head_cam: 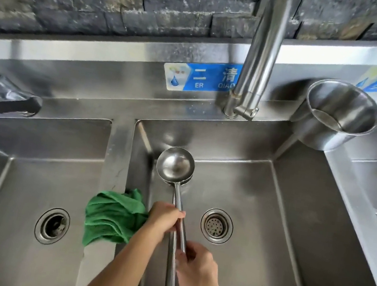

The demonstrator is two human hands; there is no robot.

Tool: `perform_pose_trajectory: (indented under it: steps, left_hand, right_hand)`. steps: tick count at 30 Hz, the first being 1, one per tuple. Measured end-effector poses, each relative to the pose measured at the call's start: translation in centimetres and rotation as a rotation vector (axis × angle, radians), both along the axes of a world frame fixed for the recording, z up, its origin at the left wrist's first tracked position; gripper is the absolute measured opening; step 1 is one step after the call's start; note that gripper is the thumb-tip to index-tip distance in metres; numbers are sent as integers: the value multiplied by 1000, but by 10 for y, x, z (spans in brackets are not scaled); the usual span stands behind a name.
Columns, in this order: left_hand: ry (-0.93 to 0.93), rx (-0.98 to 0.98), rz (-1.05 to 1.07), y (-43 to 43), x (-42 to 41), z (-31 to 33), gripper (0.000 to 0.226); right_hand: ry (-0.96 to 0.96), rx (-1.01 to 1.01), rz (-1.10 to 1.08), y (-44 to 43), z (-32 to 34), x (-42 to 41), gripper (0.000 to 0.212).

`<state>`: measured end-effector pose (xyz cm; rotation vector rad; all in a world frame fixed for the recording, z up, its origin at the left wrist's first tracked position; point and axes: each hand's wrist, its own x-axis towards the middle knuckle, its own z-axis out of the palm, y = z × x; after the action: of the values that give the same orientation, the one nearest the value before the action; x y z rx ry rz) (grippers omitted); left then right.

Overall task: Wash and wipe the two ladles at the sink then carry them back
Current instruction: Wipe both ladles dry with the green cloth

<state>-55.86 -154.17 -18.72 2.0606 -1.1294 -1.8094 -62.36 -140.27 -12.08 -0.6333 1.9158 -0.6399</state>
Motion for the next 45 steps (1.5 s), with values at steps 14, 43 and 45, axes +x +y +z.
perform_pose_trajectory:
  steps: [14,43,45]
  left_hand:
    - [6,43,162,-19,2,-70,30]
    - [327,216,91,16,-34,-4,35]
    - [347,228,58,27,-42,22,34]
  right_hand:
    - [47,94,4,-9,-34,34,20]
    - [-309,126,-86,-5,-10,-9,21]
    - [-315,106,-97,8,13,-15,16]
